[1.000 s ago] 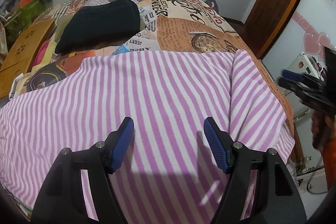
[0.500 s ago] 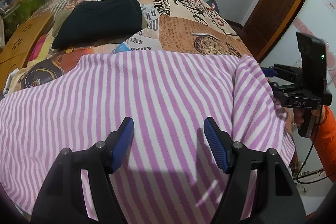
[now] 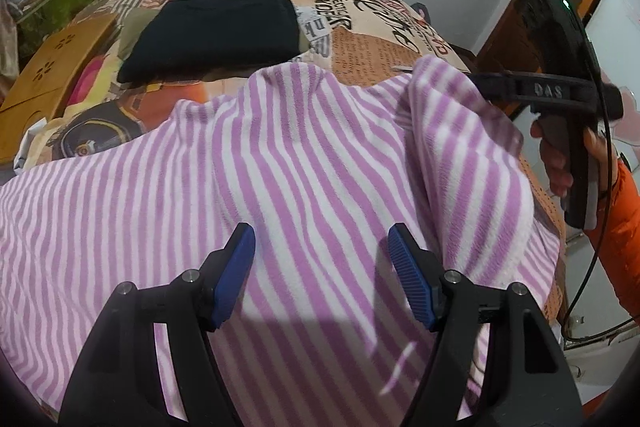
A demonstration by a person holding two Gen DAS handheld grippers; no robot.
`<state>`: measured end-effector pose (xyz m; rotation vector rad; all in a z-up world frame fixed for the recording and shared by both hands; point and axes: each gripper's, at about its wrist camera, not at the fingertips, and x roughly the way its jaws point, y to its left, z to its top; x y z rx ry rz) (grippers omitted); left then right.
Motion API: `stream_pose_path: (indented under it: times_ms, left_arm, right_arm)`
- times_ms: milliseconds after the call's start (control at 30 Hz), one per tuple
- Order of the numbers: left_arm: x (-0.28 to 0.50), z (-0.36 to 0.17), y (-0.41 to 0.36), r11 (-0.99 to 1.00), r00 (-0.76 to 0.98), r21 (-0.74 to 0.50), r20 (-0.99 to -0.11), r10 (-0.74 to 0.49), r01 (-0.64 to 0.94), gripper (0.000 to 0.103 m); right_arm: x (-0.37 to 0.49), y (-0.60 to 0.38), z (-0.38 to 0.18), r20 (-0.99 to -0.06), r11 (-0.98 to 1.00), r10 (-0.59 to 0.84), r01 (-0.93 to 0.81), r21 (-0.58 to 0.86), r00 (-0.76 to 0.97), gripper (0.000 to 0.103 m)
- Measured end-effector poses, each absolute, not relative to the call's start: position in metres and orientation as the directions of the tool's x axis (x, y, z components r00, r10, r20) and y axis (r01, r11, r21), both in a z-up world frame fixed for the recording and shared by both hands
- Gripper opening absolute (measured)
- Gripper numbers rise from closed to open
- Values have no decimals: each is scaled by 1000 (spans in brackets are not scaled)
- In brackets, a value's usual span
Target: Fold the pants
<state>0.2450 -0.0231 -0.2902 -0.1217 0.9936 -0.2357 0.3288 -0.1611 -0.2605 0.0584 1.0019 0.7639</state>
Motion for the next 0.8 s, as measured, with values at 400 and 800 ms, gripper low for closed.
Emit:
stream_pose_path:
  times_ms: [400,800]
  left_arm:
    - [237,-277,-18,964,550,-224,-791,-267,145,69]
    - [225,-269,-19,966,567,-222,-782,-258,133,69]
  right_arm:
    - [297,-205,-234,-749,844,473,-481,236,464,56]
    - [257,-184,-268,-805,843,324,-538,6,498,56]
